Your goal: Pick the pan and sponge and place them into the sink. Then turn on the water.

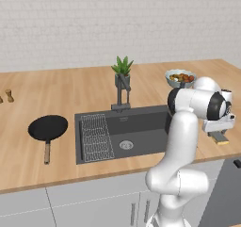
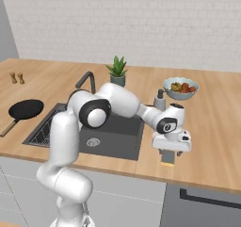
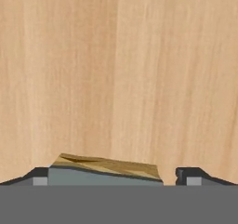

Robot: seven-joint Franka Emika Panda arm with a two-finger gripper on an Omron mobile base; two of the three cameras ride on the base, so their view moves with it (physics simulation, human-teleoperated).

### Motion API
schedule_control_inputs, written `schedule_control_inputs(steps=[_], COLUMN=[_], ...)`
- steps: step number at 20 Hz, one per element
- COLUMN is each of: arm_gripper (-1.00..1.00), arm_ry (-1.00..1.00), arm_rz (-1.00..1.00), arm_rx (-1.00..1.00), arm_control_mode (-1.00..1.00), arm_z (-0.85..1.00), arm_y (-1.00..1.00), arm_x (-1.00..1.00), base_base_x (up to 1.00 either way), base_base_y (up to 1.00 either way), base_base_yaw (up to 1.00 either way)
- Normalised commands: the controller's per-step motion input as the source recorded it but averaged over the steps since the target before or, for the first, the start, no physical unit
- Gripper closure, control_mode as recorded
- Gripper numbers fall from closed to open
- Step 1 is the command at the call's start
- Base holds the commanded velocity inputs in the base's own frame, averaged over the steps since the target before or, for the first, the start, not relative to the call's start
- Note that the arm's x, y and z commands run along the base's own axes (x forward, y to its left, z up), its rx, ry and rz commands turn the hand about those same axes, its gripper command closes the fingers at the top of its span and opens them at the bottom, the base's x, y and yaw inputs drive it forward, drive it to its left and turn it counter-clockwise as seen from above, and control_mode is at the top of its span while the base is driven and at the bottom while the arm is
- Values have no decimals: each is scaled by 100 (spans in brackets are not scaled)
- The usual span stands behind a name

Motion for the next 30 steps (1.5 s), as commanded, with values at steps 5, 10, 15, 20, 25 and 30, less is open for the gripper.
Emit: schedule_control_inputs(steps=[5, 10, 15, 20, 25, 30], arm_gripper=[-100, 100, 100, 100, 100, 100], arm_ry=[3, 0, 0, -7, -11, -14], arm_rz=[3, 1, 0, 0, 0, 0], arm_rx=[0, 0, 1, 5, 3, -2], arm_control_mode=[-100, -100, -100, -100, -100, -100], arm_z=[-64, -63, -24, 32, 77, 80], arm_y=[0, 0, 4, 9, 45, 96], arm_x=[-6, -35, -30, -68, -94, -77], base_base_x=[0, 0, 0, 0, 0, 0], base_base_y=[0, 0, 0, 0, 0, 0], base_base_yaw=[0, 0, 0, 0, 0, 0])
